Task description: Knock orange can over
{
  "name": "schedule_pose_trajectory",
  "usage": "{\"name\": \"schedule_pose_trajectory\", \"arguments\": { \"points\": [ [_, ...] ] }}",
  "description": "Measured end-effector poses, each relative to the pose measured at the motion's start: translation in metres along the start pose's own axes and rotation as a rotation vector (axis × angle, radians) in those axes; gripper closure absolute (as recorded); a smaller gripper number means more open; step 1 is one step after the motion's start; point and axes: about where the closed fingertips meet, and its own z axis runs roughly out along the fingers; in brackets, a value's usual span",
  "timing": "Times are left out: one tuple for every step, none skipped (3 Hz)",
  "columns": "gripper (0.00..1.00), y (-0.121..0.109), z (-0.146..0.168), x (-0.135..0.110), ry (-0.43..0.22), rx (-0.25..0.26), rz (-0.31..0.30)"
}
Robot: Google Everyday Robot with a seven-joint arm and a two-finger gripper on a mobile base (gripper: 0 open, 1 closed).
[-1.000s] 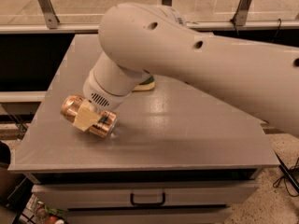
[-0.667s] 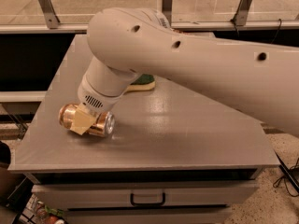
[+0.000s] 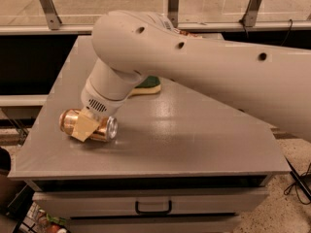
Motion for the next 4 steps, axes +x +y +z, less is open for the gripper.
{"name": "schedule_pose_trajectory", "arguments": {
  "points": [
    [0.61,0.0009,-0.0018,-0.0008,-0.001,0.003,-0.003],
    [0.36,0.0018,-0.0036,-0.0016,-0.002,0.006,-0.005],
    [0.14,0.0027,-0.0052,-0.0024,-0.003,0.009,-0.008],
    [0.0,0.0035,-0.0069,-0.0031,-0.004,0.012,-0.01]
  ]
}}
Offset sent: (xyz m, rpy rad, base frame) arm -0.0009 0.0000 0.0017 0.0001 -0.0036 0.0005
